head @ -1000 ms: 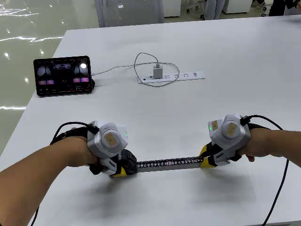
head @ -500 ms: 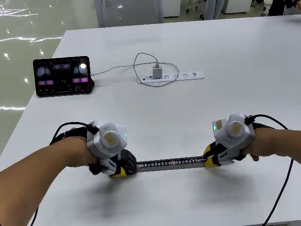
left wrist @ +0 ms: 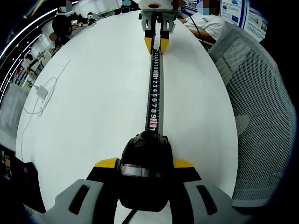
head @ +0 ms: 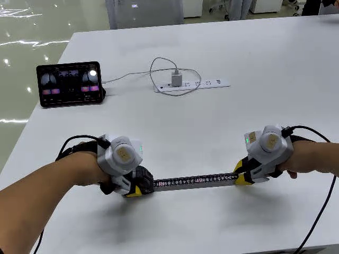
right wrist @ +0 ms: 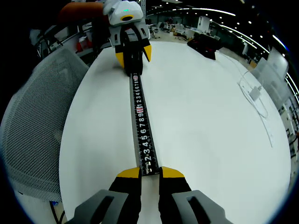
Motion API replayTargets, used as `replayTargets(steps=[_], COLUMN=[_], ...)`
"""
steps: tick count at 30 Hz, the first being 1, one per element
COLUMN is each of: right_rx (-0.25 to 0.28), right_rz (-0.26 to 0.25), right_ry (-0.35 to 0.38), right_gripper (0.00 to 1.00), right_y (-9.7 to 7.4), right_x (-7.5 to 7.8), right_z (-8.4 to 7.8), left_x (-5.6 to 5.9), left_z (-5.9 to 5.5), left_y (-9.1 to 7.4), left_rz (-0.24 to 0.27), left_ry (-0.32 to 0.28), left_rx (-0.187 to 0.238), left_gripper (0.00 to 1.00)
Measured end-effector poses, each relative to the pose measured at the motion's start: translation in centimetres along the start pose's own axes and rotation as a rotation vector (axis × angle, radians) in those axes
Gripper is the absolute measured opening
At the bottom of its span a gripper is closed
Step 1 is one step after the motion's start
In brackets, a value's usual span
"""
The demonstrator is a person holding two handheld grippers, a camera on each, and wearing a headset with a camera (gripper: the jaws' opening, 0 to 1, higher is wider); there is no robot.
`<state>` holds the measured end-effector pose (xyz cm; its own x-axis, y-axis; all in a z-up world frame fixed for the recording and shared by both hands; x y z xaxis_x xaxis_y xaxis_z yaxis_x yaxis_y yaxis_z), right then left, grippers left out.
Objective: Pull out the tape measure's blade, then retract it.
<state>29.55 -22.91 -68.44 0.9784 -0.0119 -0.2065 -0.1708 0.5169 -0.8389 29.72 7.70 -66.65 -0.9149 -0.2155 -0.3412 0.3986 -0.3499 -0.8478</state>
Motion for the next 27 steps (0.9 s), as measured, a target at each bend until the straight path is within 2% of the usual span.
replayTargets(steps=[14, 27], right_rx=[-0.007, -0.014], right_rz=[-0.007, -0.004], right_ry=[0.011, 0.015], right_gripper=[0.1, 0.1], right_y=[-0.6, -0.9], right_x=[0.0, 0.0], right_z=[-1.1, -1.4], left_x=[0.0, 0.0], left_z=[0.0, 0.0], left_y=[0.1, 0.1], left_rz=[0.0, 0.0], left_ry=[0.0, -0.002], left_rx=[-0.001, 0.003], left_gripper=[0.36, 0.36])
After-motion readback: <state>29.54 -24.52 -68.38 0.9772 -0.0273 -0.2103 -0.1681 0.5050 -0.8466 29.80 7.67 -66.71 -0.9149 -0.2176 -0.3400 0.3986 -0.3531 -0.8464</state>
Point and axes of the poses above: the centre of the closed fingertips' face, and the gripper's own axes: y roughly forward along the fingers, x roughly to its right, z roughly out of its top, the point moved 8 cm from there along -y, roughly backward along the fingers, and after that the axes turned 14 degrees about z, right-handed, at the moved point
